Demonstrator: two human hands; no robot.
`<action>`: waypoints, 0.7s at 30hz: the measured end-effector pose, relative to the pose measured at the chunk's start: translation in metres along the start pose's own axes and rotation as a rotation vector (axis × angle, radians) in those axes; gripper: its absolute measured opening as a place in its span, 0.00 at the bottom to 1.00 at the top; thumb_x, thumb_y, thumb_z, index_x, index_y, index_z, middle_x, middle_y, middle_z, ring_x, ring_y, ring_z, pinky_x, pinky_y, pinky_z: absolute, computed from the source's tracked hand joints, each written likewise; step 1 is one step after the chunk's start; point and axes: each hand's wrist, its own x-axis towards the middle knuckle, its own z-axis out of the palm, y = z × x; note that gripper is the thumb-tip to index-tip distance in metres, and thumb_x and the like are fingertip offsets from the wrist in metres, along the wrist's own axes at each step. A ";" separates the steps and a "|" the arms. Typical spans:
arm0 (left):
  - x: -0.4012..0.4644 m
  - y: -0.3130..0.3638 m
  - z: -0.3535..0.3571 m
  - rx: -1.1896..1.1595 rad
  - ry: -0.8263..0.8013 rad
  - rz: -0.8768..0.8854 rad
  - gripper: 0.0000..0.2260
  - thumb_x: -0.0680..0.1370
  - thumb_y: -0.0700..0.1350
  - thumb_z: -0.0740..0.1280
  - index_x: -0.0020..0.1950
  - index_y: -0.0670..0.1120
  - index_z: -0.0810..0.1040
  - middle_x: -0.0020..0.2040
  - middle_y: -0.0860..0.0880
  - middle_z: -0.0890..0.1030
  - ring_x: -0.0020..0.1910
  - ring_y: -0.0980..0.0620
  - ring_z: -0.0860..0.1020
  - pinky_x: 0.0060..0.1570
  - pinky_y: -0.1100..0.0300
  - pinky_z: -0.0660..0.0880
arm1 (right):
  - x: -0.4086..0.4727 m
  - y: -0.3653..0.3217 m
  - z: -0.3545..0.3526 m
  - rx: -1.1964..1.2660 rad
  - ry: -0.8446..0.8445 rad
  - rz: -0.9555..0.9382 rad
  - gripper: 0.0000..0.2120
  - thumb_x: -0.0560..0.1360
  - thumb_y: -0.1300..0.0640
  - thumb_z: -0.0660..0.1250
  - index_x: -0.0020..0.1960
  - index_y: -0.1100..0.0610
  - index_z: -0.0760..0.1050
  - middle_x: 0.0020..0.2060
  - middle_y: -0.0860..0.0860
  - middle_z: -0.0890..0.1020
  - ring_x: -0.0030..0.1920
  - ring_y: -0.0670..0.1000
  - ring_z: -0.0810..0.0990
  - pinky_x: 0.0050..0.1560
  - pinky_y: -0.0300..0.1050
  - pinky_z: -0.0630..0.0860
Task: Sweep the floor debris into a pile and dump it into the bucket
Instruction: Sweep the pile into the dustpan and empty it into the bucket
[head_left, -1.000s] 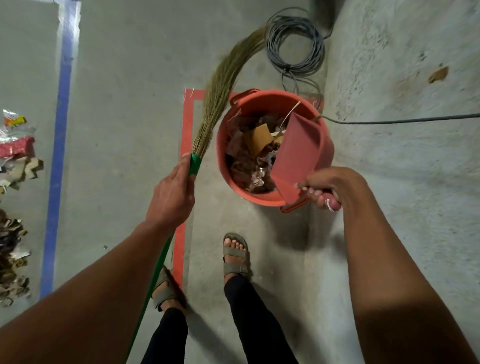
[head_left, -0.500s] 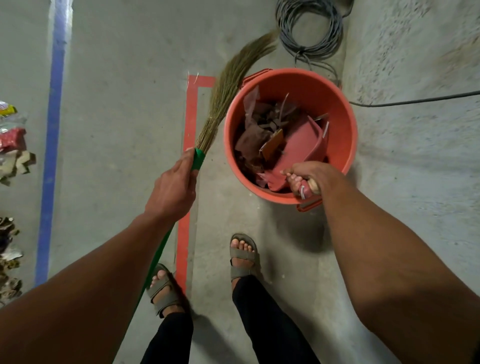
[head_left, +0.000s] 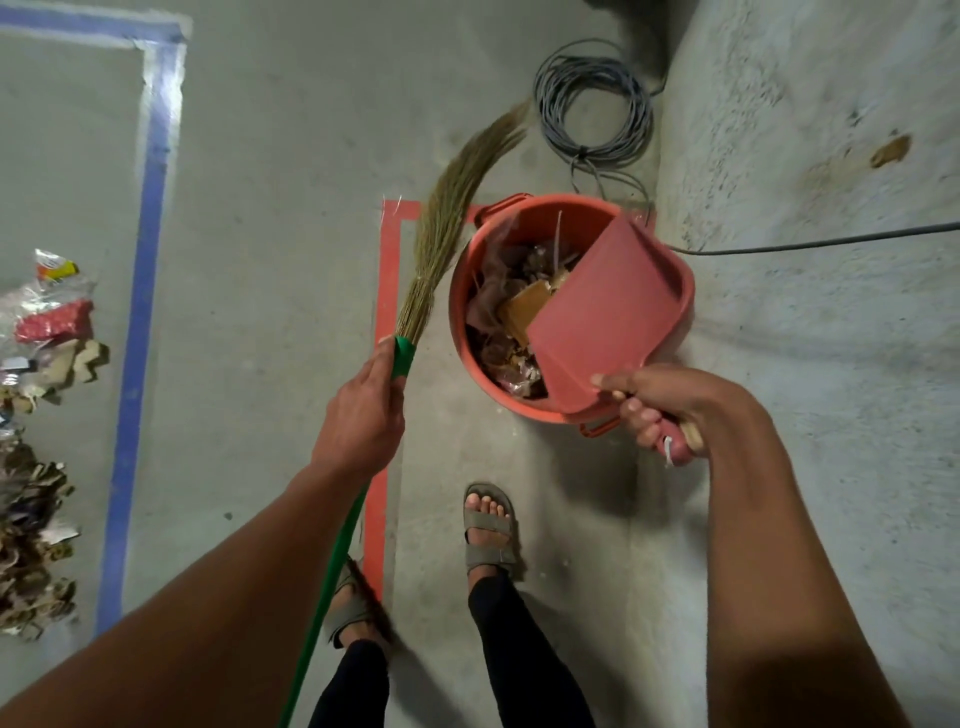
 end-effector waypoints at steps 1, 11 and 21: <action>0.001 0.000 -0.001 0.003 -0.004 -0.003 0.24 0.88 0.48 0.55 0.84 0.51 0.56 0.77 0.44 0.72 0.64 0.39 0.78 0.63 0.43 0.75 | 0.007 -0.002 0.005 0.008 -0.026 0.013 0.18 0.84 0.52 0.66 0.38 0.53 0.66 0.26 0.47 0.64 0.21 0.43 0.59 0.17 0.36 0.59; 0.035 -0.035 0.034 0.055 -0.045 -0.033 0.24 0.88 0.49 0.55 0.84 0.53 0.54 0.80 0.45 0.68 0.68 0.39 0.75 0.67 0.42 0.73 | 0.161 -0.052 0.040 0.136 -0.015 0.131 0.17 0.88 0.57 0.57 0.40 0.55 0.66 0.21 0.47 0.64 0.17 0.43 0.61 0.18 0.34 0.60; 0.040 -0.027 0.046 0.053 -0.052 -0.016 0.24 0.88 0.49 0.55 0.84 0.51 0.56 0.79 0.44 0.69 0.67 0.38 0.76 0.66 0.40 0.74 | 0.143 -0.024 0.009 0.187 -0.135 0.175 0.20 0.86 0.50 0.62 0.37 0.54 0.65 0.22 0.46 0.65 0.18 0.42 0.61 0.17 0.34 0.59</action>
